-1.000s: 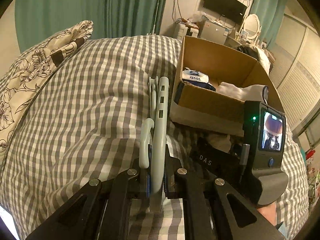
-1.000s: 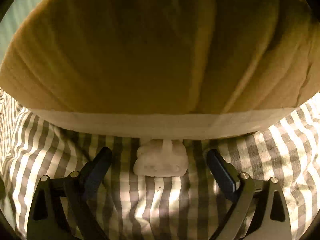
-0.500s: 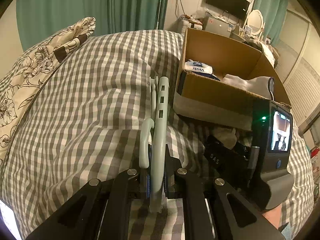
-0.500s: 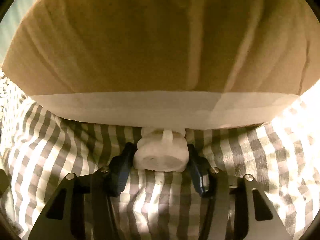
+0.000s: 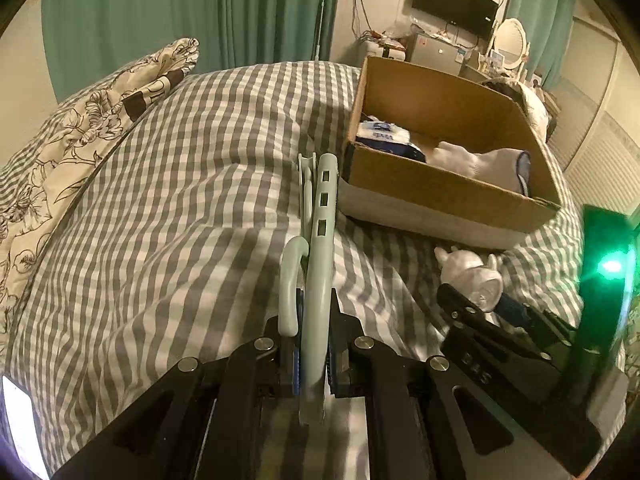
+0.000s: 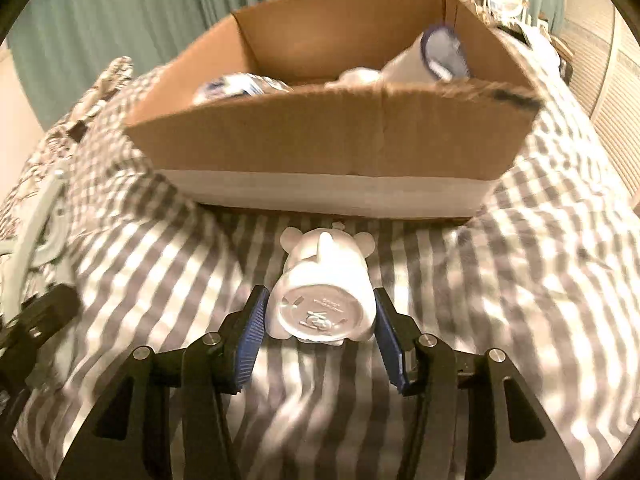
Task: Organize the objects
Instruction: 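Lower the hanger and figurine into the box and open both grippers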
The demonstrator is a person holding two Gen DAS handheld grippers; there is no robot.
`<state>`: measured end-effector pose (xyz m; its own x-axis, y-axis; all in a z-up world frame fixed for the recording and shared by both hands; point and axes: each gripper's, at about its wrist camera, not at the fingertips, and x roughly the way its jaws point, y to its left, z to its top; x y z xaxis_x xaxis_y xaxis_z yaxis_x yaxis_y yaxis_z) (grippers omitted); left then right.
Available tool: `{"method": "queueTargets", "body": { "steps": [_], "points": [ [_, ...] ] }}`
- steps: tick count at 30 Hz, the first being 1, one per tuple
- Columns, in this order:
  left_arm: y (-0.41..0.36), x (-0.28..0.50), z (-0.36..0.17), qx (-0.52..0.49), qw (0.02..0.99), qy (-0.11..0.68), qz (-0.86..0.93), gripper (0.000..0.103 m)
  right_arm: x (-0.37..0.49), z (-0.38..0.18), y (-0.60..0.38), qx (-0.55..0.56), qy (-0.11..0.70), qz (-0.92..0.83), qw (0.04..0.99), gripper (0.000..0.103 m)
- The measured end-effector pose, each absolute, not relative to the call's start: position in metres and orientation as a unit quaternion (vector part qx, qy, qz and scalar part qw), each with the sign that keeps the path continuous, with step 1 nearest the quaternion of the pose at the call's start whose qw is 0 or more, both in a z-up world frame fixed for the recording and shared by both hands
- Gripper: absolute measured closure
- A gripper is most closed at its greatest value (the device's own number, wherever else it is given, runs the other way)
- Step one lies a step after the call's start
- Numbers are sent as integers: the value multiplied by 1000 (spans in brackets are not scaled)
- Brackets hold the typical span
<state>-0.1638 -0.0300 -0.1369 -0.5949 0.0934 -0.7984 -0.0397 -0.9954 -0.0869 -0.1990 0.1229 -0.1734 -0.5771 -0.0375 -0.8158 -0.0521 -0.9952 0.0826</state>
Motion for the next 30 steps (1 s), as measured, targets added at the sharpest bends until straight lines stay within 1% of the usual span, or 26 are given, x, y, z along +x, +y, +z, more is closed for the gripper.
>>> {"method": "queueTargets", "body": {
  "steps": [4,7,8,16,22,26,30],
  "points": [
    [-25,-149,-129,-444,42,-27,895,95,-186,-147,131,-437,50,898,-12,52],
    [-18,-140,-120,-438,48,-24,897,95,-159,-128,148,-414,49,909,-23,52],
    [-15,-138,-117,-436,51,-23,898,95,-167,-122,138,-409,49,911,-25,52],
    [11,-133,-75,-402,75,-9,912,95,-134,-59,161,-347,52,936,-37,52],
    [29,-155,-41,-372,91,10,924,95,-141,-5,173,-296,46,952,-56,52],
    [38,-185,-25,-359,96,16,928,95,-164,21,174,-270,37,960,-66,52],
    [51,-220,-18,-350,95,29,931,95,-195,36,178,-255,32,964,-69,52]
  ]
}}
